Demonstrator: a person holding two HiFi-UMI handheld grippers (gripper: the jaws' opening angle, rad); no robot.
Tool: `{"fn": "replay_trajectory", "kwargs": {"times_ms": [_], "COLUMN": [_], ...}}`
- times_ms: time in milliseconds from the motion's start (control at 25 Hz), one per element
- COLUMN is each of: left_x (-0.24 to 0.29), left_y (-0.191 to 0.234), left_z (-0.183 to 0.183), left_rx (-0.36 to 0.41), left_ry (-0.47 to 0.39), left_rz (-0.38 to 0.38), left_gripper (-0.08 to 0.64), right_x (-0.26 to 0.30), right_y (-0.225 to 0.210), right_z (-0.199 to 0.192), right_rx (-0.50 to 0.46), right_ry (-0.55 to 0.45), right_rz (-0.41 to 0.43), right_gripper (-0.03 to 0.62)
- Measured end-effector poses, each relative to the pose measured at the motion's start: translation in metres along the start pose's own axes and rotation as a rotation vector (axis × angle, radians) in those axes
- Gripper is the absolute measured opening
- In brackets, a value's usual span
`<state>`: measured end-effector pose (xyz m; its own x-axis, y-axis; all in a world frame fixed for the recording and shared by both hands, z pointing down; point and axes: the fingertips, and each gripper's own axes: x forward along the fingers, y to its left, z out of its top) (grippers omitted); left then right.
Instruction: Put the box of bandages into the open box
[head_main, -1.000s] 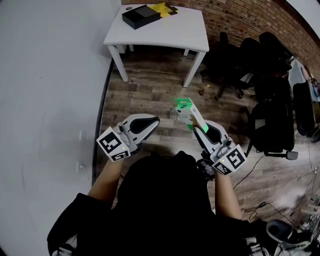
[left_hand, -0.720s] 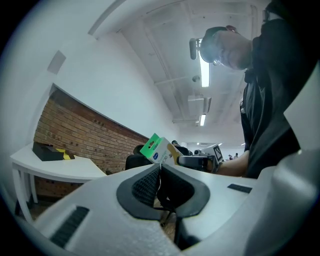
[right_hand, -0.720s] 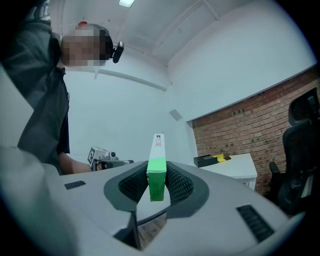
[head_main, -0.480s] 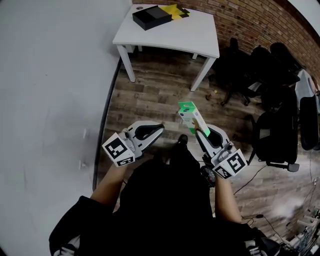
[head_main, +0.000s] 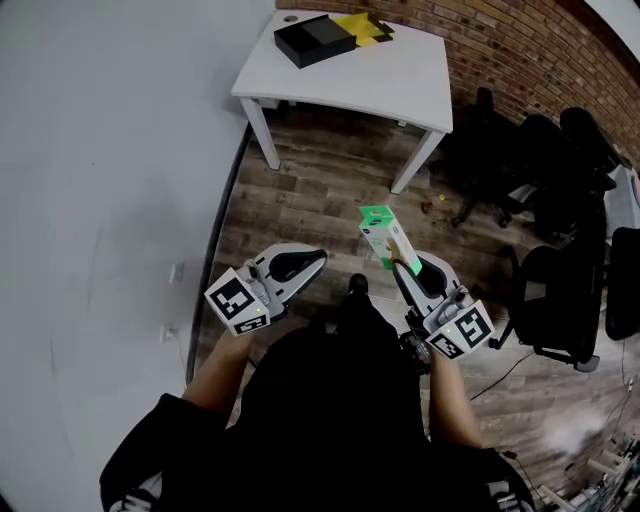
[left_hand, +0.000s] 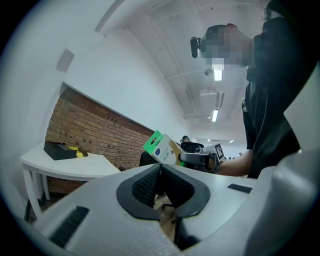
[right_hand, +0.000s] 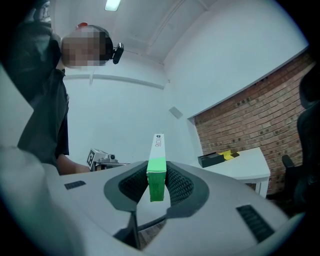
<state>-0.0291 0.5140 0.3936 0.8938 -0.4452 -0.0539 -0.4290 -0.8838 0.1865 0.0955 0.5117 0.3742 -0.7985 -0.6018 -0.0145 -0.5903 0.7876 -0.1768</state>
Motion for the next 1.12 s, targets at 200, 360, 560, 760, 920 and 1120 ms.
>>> {"fn": "replay_trajectory", "kwargs": {"times_ms": [200,360,560,760,920,1120], "left_x": [0.033,0.046,0.078,0.112,0.136,0.160], "left_y": [0.034,0.044,0.062,0.077,0.089,0.099], "left_z": [0.010,0.005,0.015,0.029,0.035,0.033], "left_rx": [0.008,0.018,0.017,0.032,0.047,0.048], "left_ry": [0.008,0.006,0.014,0.017,0.023,0.026], "left_rz": [0.015,0.032,0.055,0.080,0.109,0.137], "left_gripper": [0.021,0.021,0.021,0.021,0.021,0.021], "right_x": [0.025,0.029,0.033,0.035,0.038,0.039], "right_y": [-0.043,-0.059,-0.097,-0.132,-0.156,-0.184], "right_z": [0.011,0.007,0.020,0.034,0.040,0.041], "right_rx": [0.005,0.000,0.016,0.027,0.031,0.035], "right_ry": [-0.002,-0.009,-0.014,-0.025,-0.034,-0.035], "right_rz": [0.034,0.063,0.082,0.113,0.152,0.186], "right_gripper": [0.091,0.091,0.091,0.091,0.091,0.091]}}
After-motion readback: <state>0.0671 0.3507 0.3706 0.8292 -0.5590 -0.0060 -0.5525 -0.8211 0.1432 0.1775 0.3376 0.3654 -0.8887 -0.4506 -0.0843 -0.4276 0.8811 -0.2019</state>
